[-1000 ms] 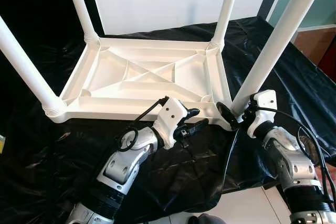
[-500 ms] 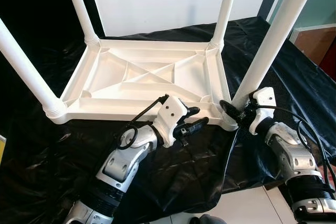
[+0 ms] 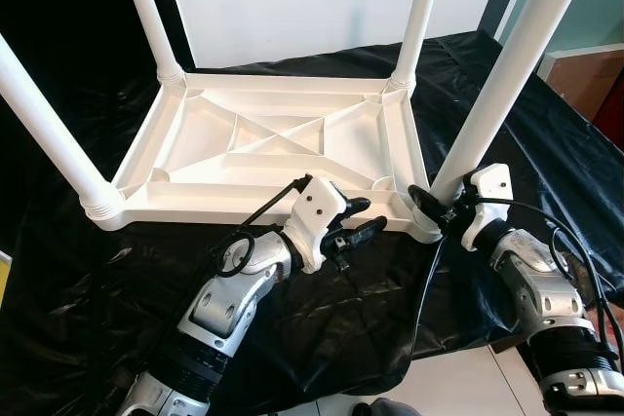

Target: Building children table

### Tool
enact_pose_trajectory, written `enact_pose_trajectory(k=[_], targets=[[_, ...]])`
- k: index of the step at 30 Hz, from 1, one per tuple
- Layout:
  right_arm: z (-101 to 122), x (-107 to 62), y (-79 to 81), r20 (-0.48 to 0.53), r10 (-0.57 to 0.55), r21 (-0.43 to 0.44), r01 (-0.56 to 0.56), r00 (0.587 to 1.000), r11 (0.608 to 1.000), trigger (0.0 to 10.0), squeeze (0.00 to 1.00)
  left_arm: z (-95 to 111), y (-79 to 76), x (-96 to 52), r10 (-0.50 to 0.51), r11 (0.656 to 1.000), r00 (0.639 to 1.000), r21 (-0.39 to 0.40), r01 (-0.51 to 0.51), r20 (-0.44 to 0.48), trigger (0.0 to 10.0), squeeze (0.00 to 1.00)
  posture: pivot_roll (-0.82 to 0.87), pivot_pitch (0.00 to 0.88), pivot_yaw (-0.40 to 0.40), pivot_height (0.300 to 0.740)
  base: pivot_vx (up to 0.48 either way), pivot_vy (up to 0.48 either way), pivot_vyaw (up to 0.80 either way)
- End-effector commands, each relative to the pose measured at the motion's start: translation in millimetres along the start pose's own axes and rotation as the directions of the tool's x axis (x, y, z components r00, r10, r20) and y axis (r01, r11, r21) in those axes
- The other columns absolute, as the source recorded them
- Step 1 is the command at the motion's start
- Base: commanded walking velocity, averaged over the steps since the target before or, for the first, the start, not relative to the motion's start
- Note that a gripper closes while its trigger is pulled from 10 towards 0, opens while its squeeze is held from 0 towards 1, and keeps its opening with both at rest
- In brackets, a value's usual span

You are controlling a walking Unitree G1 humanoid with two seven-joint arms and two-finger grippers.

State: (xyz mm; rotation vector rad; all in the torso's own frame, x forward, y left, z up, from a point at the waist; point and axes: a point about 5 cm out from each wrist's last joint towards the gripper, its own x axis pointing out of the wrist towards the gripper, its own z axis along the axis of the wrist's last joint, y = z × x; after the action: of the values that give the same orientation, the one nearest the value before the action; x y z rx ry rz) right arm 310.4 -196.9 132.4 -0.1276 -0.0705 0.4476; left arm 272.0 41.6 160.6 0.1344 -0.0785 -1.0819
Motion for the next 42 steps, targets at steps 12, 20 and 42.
enact_pose_trajectory(k=[12, 20, 42], targets=[[-12, -4.7, 21.9, -0.064, -0.302, 0.059, 0.306, 0.951, 0.950, 10.0, 0.00, -2, 0.9, 0.8, -0.016, 1.000, 1.000, -0.020, 0.016, -0.001, 10.0, 0.00, 0.00, 0.109, -0.010, 0.740, 0.000, 0.000, 0.00], [-11, -6.2, 34.7, -0.074, -0.459, 0.056, 0.463, 0.885, 0.884, 10.0, 0.00, -3, 0.8, 0.7, -0.003, 1.000, 1.000, -0.025, 0.003, -0.003, 10.0, 0.00, 0.00, 0.121, -0.018, 0.740, 0.000, 0.000, 0.00], [8, -5.7, 53.2, -0.012, -0.551, 0.098, 0.550, 0.834, 0.830, 10.0, 1.00, 1, 0.2, 4.6, -0.024, 0.999, 1.000, -0.023, 0.024, 0.011, 10.0, 0.00, -0.02, 0.123, -0.006, 0.740, 0.000, 0.000, 0.00]])
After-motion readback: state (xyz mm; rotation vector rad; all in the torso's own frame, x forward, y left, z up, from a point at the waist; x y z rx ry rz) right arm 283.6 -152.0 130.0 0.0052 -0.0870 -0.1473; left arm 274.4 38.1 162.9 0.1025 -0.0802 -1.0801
